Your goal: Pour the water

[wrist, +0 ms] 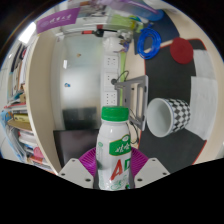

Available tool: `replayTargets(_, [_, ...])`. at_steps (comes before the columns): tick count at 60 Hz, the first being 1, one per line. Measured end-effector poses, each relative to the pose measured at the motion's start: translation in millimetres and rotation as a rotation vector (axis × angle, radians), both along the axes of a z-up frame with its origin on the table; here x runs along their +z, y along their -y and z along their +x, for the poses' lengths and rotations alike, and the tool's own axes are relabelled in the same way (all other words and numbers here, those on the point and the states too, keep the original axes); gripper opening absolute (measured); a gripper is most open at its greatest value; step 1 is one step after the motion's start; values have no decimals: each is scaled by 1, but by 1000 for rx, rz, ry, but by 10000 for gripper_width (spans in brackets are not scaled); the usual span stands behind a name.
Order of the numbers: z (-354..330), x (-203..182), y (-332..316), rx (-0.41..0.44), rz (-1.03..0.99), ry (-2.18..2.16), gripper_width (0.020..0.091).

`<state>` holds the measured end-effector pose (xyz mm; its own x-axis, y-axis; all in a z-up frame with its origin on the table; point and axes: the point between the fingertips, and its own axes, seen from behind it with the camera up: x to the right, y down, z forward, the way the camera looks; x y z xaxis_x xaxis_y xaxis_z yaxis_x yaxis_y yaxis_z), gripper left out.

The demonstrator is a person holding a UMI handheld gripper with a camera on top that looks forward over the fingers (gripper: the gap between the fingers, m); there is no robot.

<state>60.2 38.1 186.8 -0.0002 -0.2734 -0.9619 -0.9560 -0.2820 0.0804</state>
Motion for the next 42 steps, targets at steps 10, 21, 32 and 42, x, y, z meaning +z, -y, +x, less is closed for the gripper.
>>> replayTargets(10, [68,42,3,56,68,539,410])
replayTargets(21, [176,46,7,6,38,1133,413])
replayTargets(32, [246,1,3,3,23,1464,412])
replayTargets(42, [280,-52,-5,31,-14,1578,411])
